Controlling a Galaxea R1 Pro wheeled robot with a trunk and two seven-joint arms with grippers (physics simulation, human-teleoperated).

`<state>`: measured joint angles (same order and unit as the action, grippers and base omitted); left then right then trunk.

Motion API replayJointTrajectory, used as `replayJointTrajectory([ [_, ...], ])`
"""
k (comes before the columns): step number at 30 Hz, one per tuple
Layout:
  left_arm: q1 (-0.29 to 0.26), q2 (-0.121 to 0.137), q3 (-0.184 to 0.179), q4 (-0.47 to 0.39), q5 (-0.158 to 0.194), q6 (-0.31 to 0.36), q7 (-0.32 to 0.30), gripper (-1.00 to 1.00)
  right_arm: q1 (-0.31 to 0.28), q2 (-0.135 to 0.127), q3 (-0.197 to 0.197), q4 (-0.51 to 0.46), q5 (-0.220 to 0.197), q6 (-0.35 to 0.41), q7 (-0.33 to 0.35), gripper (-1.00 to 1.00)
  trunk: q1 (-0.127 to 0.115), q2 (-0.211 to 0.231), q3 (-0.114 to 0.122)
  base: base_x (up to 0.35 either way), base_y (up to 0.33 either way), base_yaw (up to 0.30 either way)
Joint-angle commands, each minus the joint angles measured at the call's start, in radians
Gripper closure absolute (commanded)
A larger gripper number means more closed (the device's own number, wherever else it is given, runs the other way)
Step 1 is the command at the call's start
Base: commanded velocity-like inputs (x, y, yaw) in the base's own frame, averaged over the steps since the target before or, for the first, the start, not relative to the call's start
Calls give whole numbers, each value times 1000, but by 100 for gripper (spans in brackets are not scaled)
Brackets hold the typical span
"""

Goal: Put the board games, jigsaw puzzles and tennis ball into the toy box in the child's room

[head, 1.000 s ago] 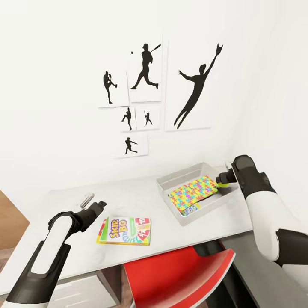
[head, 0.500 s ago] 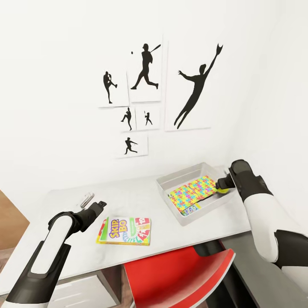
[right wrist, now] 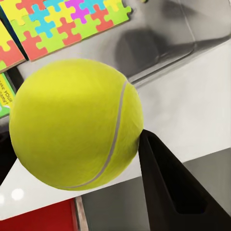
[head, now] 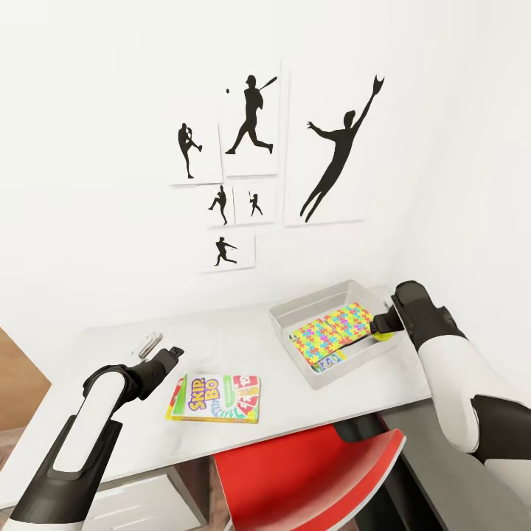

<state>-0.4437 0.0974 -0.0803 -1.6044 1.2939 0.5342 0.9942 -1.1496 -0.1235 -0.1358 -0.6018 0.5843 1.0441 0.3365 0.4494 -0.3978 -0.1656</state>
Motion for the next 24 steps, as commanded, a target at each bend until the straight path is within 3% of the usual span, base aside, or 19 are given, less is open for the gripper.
replayJointTrajectory([
  [1,-1,1,-1,-1,5,3,8,-100,-1,1,-4,1,7,3,8,100,1,-2,-2,0,0,0],
  [24,-1,1,-1,-1,5,3,8,-100,-3,3,-2,7,4,3,8,100,1,-2,-2,0,0,0],
])
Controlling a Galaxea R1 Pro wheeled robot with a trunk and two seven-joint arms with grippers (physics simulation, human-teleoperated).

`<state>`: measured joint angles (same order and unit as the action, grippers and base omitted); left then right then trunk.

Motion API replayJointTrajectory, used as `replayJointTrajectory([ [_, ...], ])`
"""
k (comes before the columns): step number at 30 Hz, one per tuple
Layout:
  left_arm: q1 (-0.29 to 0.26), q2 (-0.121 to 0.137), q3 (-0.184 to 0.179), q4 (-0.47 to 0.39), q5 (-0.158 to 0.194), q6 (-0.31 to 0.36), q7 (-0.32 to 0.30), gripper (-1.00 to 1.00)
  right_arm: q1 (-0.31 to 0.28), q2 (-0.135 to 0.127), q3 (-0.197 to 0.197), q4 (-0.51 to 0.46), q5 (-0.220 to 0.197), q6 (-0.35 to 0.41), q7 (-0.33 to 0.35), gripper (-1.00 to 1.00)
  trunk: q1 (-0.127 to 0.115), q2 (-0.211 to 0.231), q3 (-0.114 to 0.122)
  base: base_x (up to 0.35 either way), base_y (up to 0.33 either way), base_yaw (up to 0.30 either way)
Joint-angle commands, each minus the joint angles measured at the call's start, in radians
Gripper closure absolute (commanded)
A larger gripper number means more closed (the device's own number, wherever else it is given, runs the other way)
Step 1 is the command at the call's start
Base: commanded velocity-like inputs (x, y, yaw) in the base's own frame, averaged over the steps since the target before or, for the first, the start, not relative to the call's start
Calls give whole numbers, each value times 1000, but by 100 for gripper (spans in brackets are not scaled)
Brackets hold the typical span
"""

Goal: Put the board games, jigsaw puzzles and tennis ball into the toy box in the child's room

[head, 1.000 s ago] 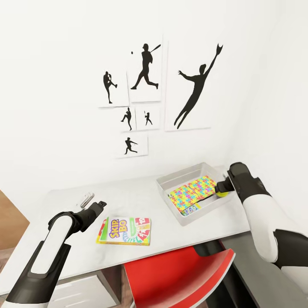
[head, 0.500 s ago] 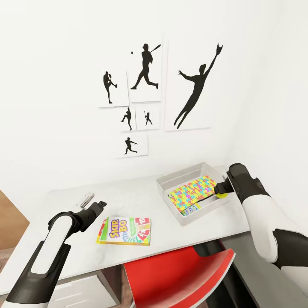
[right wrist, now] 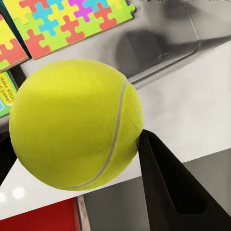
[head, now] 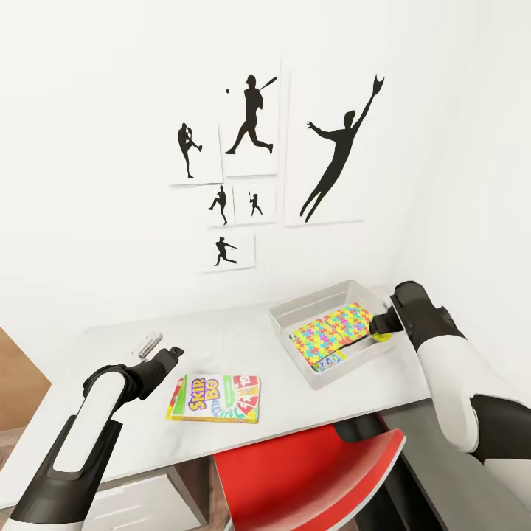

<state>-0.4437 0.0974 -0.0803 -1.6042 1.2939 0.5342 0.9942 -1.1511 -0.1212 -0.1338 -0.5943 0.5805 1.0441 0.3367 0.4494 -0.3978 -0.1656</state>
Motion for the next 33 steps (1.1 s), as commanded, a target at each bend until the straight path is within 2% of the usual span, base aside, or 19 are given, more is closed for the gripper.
replayJointTrajectory([
  [1,-1,1,-1,-1,5,3,8,-100,-1,1,-4,-1,8,3,8,100,1,-2,-2,0,0,0],
  [18,-1,1,-1,-1,5,3,8,-100,-17,17,-8,-4,4,-5,8,100,1,-2,-2,0,0,0],
  [33,-1,1,-1,-2,5,3,8,-100,-19,20,-9,-3,8,-10,6,100,1,-2,-2,0,0,0],
])
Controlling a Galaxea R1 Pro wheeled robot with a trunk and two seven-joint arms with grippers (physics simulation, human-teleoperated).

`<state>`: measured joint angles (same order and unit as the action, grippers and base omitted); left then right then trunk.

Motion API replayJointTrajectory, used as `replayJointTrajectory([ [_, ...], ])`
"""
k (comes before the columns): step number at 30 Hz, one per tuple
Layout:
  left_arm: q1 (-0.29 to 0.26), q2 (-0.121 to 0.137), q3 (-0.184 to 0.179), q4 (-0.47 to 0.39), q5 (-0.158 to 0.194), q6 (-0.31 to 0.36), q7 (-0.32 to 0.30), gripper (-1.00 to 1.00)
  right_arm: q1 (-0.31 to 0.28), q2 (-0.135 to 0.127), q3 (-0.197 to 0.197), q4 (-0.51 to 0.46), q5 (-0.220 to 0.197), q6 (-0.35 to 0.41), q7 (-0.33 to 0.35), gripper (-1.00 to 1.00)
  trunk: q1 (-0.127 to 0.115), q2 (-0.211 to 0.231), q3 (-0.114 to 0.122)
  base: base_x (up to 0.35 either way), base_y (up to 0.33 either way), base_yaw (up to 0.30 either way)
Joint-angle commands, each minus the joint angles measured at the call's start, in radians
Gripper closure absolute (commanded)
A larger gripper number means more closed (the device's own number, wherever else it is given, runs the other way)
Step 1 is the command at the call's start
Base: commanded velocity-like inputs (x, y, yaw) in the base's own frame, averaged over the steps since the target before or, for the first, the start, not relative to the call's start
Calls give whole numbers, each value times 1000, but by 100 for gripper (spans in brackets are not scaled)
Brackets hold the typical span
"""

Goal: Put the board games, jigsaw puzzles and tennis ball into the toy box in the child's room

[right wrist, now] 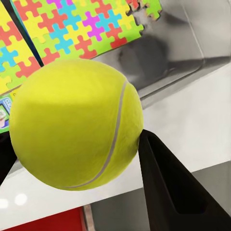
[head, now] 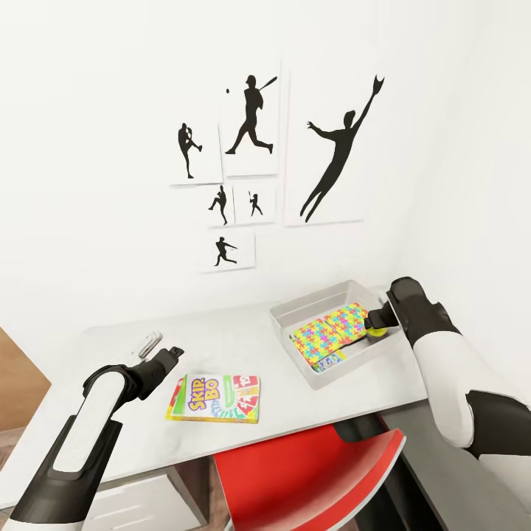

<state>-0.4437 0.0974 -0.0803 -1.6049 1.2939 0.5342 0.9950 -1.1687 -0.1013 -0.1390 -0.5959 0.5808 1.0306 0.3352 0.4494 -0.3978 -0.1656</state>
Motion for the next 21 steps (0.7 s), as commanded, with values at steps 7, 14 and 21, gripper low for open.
replayJointTrajectory([
  [7,-1,1,-1,-1,5,3,8,-100,-2,1,-4,13,9,2,-7,100,1,-2,-2,0,0,0],
  [14,-1,1,-1,-1,5,3,8,-100,-3,3,-4,49,8,-15,-40,100,1,-2,-2,0,0,0],
  [21,-1,1,-1,-1,5,3,8,-100,-3,8,-6,70,4,-55,-51,100,1,-2,-2,0,0,0],
])
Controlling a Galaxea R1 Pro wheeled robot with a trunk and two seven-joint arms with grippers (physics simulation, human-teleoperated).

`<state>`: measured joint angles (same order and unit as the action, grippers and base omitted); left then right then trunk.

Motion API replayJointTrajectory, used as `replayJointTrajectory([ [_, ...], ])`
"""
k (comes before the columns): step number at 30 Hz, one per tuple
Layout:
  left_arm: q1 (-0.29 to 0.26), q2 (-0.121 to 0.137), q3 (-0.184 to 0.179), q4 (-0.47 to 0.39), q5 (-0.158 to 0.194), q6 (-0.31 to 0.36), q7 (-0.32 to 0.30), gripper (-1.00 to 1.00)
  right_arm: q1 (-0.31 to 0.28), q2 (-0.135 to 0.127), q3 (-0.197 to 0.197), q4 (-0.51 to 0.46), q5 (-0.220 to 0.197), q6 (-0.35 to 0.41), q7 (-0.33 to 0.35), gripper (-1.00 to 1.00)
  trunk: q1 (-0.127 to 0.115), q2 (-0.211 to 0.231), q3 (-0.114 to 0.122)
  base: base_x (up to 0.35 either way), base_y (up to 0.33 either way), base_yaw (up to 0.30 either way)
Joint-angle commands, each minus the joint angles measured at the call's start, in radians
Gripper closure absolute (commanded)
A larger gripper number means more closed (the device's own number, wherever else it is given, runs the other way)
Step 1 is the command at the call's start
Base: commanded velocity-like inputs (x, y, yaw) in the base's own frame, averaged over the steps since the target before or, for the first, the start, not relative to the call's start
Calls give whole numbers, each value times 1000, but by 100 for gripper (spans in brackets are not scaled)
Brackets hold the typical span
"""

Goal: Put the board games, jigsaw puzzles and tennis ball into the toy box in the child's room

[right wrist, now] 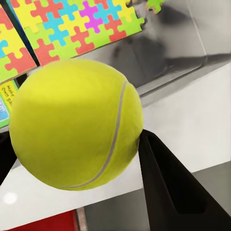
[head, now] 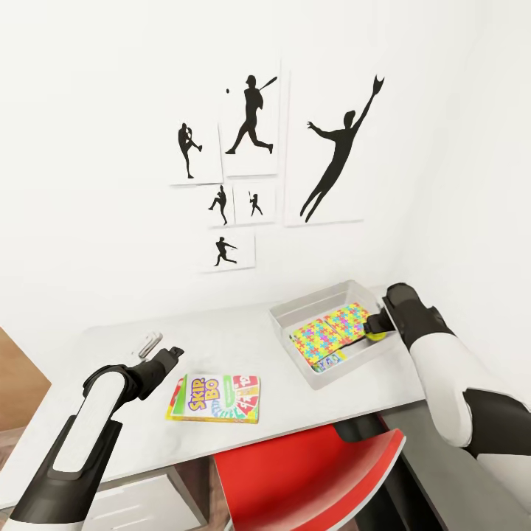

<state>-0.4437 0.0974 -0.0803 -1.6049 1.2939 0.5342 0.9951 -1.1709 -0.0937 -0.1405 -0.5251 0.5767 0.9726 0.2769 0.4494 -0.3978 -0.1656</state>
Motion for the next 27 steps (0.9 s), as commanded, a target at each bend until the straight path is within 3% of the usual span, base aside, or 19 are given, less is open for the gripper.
replayJointTrajectory([
  [1,-1,1,-1,-1,5,3,8,-100,-1,1,-5,-1,8,3,7,100,1,-2,-2,0,0,0],
  [27,-1,1,-1,-1,5,3,8,-100,2,3,-11,-27,-7,-150,11,100,1,-2,-2,0,0,0],
])
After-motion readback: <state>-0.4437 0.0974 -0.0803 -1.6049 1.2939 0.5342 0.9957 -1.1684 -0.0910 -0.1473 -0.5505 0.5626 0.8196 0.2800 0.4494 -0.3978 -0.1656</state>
